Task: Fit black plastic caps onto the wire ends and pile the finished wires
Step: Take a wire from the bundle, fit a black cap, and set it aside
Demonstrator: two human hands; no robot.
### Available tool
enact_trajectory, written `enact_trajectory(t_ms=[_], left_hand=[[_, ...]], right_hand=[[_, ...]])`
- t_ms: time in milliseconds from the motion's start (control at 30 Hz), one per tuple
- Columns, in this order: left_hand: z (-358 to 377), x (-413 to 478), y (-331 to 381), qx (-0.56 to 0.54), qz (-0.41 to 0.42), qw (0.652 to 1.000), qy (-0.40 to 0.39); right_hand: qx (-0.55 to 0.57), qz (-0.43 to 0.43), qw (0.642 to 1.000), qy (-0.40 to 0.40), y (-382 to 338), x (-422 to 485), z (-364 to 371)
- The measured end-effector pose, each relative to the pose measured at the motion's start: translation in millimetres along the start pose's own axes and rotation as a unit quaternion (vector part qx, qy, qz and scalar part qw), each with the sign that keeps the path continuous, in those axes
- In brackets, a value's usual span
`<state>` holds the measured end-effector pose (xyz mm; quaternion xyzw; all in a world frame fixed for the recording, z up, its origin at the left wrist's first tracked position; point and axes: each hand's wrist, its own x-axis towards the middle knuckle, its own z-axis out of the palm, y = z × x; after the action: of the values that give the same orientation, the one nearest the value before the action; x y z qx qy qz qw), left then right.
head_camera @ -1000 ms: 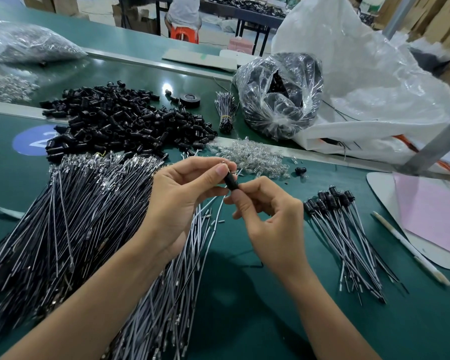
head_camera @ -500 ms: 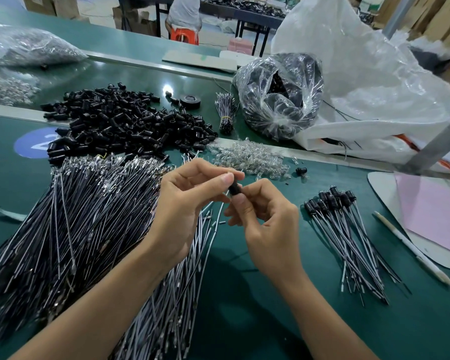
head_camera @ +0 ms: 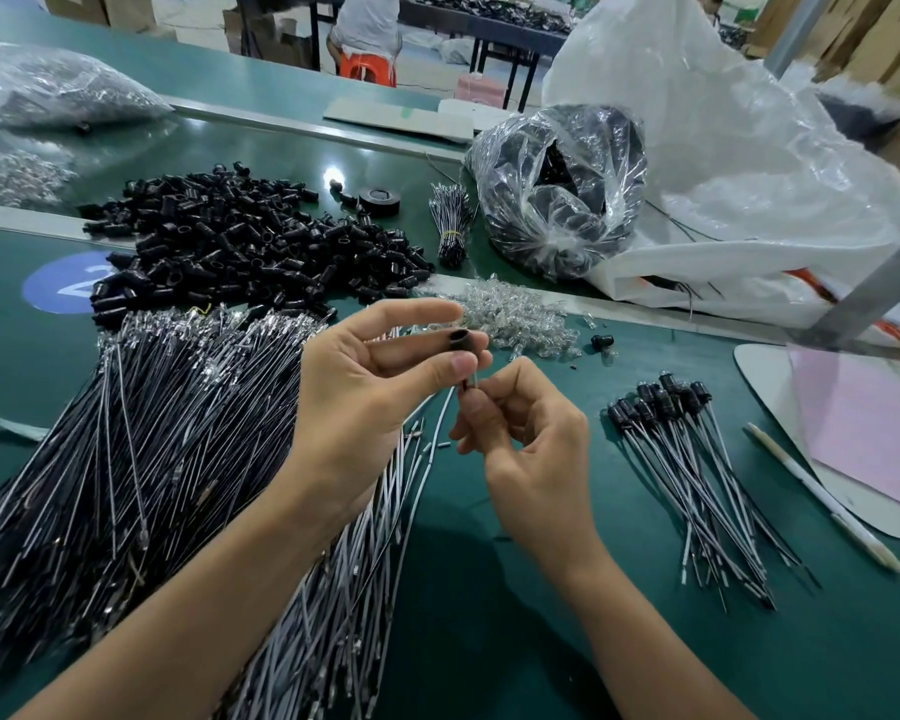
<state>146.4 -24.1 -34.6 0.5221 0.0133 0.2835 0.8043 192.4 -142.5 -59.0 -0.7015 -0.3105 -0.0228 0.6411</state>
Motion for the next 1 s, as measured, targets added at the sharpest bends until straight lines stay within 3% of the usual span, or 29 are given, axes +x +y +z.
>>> enact_trajectory(t_ms=[400,467,533,600,700,833,1000], left_hand=[[-1.8,5.0,7.0,-0.073,-0.034,0.996,0.034],[-4.9,7.4,7.1,-0.093,-0.064,0.992,0.062],[-7.9,8.6,4.8,-0.090,-0.101,0.987,0.083],[-9.6,8.7,1.5,-0.076,-0.129,0.984,0.095],[-12.3,8.1,-2.9,-0.068,-0.151,0.981,0.098],[-15.4,7.9,-7.7,-0.082,-0.166,0.979,0.081],[-13.3,7.4,-5.5,-0.048,-0.153,0.986,0.052]], right_hand=[[0.040,-0.005,0.997,-0.060,-6.5,-1.1,1.3],[-0.012,-0.010,0.999,-0.052,-3.7,4.0,-1.8],[-0.113,-0.006,0.994,0.004,5.8,19.6,-10.8],[-0.241,0.019,0.970,0.030,17.7,39.9,-23.5],[-0.382,0.068,0.922,-0.006,38.5,61.6,-36.0],[-0.455,0.072,0.887,-0.020,55.2,77.5,-36.1],[-0.471,0.078,0.878,-0.027,64.1,83.0,-32.9]])
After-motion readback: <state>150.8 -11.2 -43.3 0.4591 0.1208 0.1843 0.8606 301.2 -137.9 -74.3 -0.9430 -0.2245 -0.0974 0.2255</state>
